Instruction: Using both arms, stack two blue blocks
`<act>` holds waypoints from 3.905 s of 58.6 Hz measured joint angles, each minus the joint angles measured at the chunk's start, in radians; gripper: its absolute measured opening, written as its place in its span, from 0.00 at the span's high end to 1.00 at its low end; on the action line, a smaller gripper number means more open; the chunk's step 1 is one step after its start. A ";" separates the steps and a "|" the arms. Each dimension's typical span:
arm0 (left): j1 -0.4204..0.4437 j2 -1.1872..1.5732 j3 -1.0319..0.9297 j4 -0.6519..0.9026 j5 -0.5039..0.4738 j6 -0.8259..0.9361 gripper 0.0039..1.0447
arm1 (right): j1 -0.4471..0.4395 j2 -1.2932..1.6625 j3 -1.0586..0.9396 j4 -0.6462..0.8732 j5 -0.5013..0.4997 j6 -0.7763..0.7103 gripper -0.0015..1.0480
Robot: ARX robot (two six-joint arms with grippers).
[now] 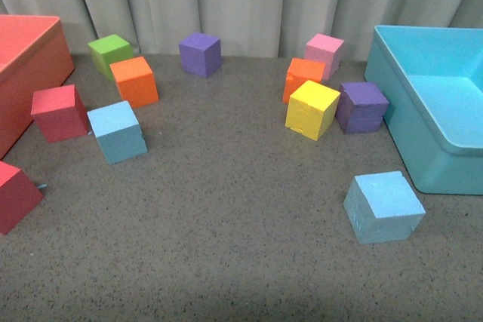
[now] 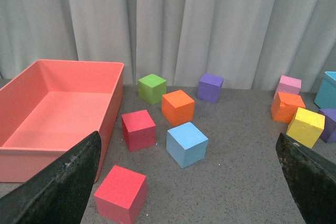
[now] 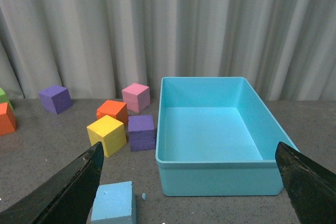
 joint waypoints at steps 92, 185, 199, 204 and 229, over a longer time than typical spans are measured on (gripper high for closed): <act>0.000 0.000 0.000 0.000 0.000 0.000 0.06 | 0.284 1.972 0.896 -0.100 -0.011 0.213 0.09; 0.000 0.000 0.000 0.000 0.000 0.000 0.06 | 0.544 2.263 1.426 -0.232 -0.142 0.248 0.64; 0.000 0.000 0.000 0.000 0.000 0.000 0.06 | 0.550 2.284 1.453 -0.220 -0.136 0.268 0.60; 0.000 0.000 0.000 0.000 0.000 0.000 0.06 | 0.550 2.282 1.440 -0.183 -0.154 0.294 0.42; 0.000 0.000 0.000 0.000 0.000 0.000 0.06 | 0.527 2.001 1.173 0.057 -0.068 0.365 0.09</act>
